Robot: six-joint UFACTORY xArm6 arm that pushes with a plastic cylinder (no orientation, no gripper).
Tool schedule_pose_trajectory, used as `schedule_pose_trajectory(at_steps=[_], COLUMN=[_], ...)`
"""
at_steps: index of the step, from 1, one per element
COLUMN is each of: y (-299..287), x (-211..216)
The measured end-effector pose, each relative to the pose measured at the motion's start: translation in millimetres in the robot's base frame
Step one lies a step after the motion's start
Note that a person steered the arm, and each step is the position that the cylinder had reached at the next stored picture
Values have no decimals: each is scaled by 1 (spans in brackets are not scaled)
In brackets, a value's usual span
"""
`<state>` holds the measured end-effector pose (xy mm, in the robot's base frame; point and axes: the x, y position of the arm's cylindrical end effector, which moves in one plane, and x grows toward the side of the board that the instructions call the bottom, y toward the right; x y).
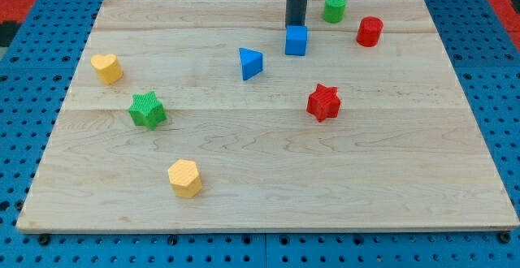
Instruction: Move your hand towards the top
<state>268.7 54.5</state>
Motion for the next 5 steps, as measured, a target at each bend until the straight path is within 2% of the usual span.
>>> schedule_pose_trajectory(at_steps=[5], y=[-1], x=[-10])
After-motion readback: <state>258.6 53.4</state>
